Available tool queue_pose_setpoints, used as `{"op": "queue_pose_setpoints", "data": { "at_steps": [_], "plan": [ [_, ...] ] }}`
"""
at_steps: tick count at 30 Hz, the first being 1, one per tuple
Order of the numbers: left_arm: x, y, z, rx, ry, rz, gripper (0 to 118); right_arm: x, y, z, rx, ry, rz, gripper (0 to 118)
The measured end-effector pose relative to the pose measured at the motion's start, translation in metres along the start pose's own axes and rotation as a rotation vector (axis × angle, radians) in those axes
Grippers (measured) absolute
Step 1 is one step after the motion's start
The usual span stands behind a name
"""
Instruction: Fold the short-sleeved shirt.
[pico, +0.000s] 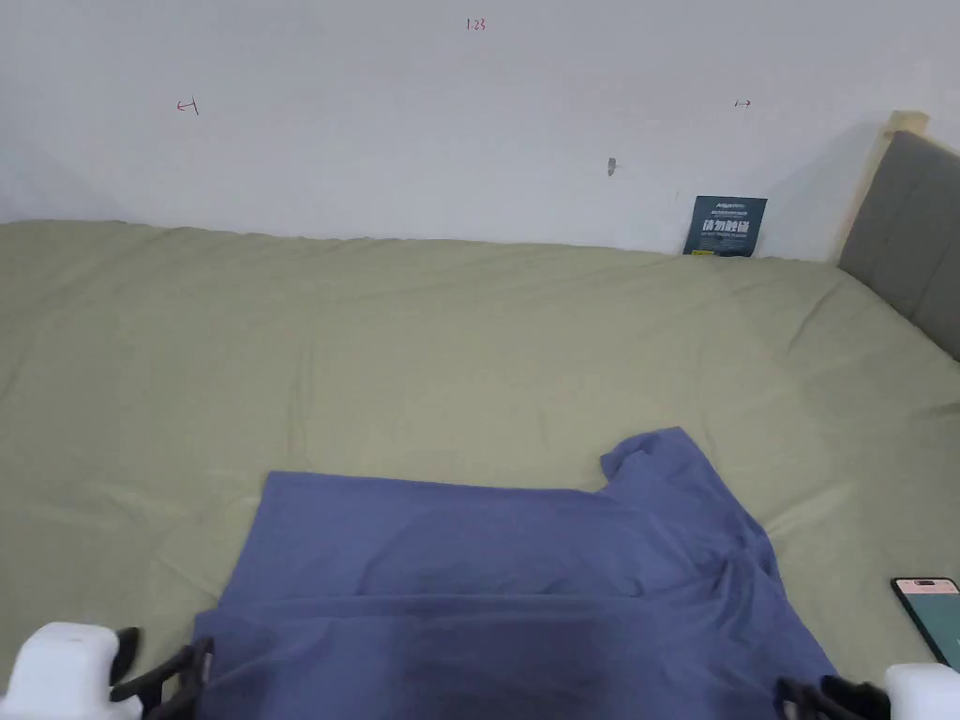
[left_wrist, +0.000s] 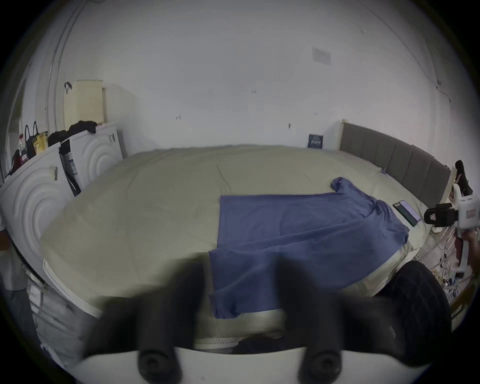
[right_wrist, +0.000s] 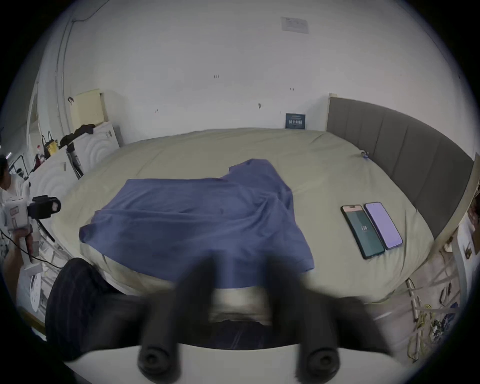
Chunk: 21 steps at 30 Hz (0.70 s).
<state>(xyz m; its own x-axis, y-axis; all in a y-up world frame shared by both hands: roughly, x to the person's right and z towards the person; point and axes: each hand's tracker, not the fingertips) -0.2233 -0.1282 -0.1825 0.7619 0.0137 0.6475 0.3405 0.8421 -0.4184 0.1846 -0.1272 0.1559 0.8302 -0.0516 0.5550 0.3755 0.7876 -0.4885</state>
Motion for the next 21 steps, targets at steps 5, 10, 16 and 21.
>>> {"op": "queue_pose_setpoints", "data": {
  "at_steps": [5, 10, 16, 21],
  "plan": [
    [0.012, 0.021, -0.062, -0.105, -0.033, -0.004, 0, -0.012, 0.0, -0.023, -0.052, 0.032, -0.03, 1],
    [-0.004, 0.066, -0.153, -0.161, -0.054, -0.015, 0, -0.015, 0.008, -0.05, -0.086, 0.04, -0.012, 1],
    [-0.008, 0.111, -0.269, -0.269, 0.044, -0.163, 80, -0.007, 0.027, -0.079, -0.129, 0.021, -0.033, 1],
    [-0.028, 0.112, -0.352, -0.285, 0.081, -0.164, 111, 0.011, 0.049, -0.116, -0.192, -0.002, -0.057, 12]
  ]
}}
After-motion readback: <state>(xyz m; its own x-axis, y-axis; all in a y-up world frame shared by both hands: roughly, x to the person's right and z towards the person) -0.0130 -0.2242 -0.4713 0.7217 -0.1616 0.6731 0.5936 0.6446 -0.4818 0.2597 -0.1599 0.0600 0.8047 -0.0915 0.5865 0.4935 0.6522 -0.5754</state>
